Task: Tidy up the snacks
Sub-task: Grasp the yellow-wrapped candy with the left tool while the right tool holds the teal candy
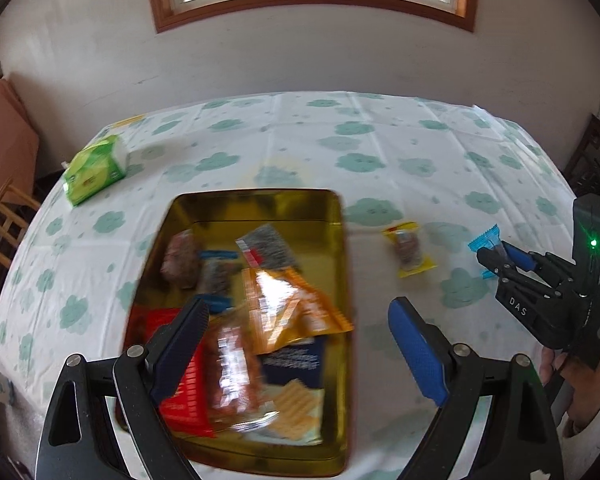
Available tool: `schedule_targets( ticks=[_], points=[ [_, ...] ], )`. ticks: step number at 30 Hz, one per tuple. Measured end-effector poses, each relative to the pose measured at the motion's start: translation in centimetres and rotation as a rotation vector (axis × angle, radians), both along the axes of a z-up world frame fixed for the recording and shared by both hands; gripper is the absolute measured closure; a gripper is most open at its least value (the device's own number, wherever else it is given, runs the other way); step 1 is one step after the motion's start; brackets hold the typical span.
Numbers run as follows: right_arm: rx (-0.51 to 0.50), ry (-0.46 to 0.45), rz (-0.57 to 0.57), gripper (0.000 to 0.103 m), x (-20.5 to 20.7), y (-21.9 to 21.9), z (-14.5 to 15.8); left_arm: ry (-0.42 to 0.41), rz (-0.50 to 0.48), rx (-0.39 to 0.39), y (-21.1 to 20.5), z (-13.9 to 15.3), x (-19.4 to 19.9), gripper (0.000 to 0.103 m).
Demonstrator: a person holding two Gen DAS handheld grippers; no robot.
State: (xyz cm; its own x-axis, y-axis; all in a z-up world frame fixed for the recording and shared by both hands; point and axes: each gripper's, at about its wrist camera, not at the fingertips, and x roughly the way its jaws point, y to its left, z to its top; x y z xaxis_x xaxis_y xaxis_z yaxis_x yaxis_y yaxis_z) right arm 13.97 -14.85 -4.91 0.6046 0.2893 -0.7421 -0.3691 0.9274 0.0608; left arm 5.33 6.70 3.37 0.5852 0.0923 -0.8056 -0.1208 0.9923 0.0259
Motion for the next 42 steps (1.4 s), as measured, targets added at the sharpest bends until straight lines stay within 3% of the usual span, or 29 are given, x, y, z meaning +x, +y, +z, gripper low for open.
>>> schedule_targets(
  ticks=[6, 13, 16, 18, 22, 31, 38, 42],
  points=[
    [-0.013, -0.007, -0.065, 0.071, 0.5, -3.7, -0.3, -0.011, -0.059, -0.026, -3.2, -0.1, 2.0, 0.014],
    [0.010, 0.014, -0.127, 0.071, 0.9, -7.3, -0.7, 0.054, -0.097, -0.070, -5.7, -1.5, 5.2, 0.018],
    [0.017, 0.017, -0.143, 0.071, 0.9, -8.0, -0.8, 0.096, -0.100, -0.087, -6.3, -2.2, 6.5, 0.029],
    [0.030, 0.021, -0.143, 0.071, 0.9, -8.2, -0.8, 0.128, -0.091, -0.109, -6.3, -2.8, 7.4, 0.045],
    [0.016, 0.042, -0.138, 0.071, 1.2, -7.9, -1.1, 0.192, -0.070, -0.173, -6.0, -4.0, 9.4, 0.057],
    [0.035, 0.044, -0.138, 0.071, 1.2, -8.4, -1.2, 0.282, -0.022, -0.248, -5.8, -6.1, 12.8, 0.059],
    [0.041, 0.046, -0.138, 0.070, 1.2, -8.3, -1.2, 0.303, -0.019, -0.238, -6.1, -7.4, 13.7, 0.066],
    [0.041, 0.045, -0.138, 0.070, 1.2, -8.3, -1.2, 0.315, -0.026, -0.234, -6.3, -8.1, 13.9, 0.078]
  ],
)
